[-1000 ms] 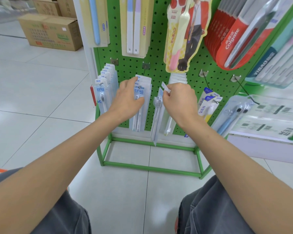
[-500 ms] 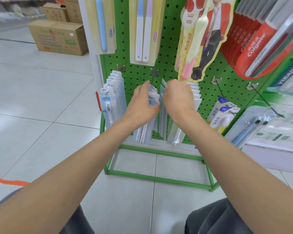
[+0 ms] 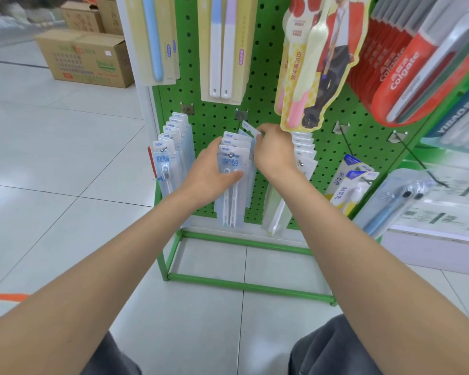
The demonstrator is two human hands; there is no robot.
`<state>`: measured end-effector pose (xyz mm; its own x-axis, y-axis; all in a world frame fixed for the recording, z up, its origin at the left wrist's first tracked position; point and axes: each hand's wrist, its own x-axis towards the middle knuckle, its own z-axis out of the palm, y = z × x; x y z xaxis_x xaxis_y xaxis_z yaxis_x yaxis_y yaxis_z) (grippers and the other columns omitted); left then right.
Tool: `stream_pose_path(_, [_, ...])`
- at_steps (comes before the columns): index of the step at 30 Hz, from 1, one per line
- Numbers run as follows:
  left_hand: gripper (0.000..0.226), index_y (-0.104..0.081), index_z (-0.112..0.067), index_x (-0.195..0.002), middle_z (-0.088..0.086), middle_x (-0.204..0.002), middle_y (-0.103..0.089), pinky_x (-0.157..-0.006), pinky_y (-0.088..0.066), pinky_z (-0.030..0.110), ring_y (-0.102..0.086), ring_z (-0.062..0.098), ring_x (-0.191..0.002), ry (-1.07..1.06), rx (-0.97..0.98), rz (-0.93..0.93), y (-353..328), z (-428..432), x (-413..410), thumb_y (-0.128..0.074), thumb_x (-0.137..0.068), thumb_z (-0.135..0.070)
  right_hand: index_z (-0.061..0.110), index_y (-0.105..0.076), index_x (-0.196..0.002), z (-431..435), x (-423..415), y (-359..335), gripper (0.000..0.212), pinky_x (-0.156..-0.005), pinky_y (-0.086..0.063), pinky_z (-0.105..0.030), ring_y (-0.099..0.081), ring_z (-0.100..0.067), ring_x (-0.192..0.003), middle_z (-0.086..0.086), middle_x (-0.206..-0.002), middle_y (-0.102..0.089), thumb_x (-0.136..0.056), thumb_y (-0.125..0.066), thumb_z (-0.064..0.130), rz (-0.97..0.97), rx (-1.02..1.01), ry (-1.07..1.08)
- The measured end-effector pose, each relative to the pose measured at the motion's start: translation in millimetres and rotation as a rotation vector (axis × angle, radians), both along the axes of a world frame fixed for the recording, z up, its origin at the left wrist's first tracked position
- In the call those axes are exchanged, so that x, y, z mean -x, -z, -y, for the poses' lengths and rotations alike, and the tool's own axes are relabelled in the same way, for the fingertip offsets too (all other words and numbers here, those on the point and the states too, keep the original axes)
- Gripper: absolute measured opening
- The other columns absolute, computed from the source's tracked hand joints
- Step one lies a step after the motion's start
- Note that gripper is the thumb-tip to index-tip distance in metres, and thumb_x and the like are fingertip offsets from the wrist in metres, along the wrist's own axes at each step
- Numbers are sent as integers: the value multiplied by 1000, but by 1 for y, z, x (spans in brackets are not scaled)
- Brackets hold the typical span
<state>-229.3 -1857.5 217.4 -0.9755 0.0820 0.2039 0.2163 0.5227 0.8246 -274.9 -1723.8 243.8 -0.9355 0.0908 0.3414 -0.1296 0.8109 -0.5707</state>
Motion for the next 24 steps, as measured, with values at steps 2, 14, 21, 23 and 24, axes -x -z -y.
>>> stream_pose_path(2, [55,-43,-23,-137,-18,-113,-52,-64,-32,-7,-49,-11,-87,18,9,-12,3,1,1,-69,-90,-16,1,-56,-118,-1,1,0,29,-72,-36,-29,-55,-32,-97,-18,-111,-58,-97,-37,1,10,-20,11])
stream_pose_path(14, [58,-42,-29,-136,-14,-121,-56,-80,-35,6,-54,5,-107,58,-6,-3,7,3,1,-68,-88,-13,6,-63,-118,8,10,-3,31,-68,-35,-22,-54,-21,-86,-9,-106,-63,-101,-38,12,121,254,-56])
stream_pose_path(21, [51,-40,-36,-124,-23,-108,-55,-69,-33,-7,-47,-30,-86,39,7,23,11,5,3,-68,-89,-13,14,-39,-61,18,2,-4,40,-51,-21,-28,-25,-14,-53,2,-59,-28,-101,-36,14,204,511,-75])
stream_pose_path(23, [54,-40,-33,-130,-19,-116,-55,-84,-39,1,-50,-21,-97,34,17,44,11,5,2,-70,-88,-16,7,-65,-97,19,-4,-6,34,-64,-37,-28,-46,-15,-68,-1,-76,-51,-104,-34,19,225,522,-114])
stream_pose_path(24, [61,-38,-29,-138,-14,-124,-54,-95,-44,14,-51,-10,-109,25,20,58,9,5,1,-71,-87,-19,7,-58,-127,18,-8,-7,37,-82,-43,-29,-56,-16,-92,-3,-104,-61,-105,-33,22,244,490,-133])
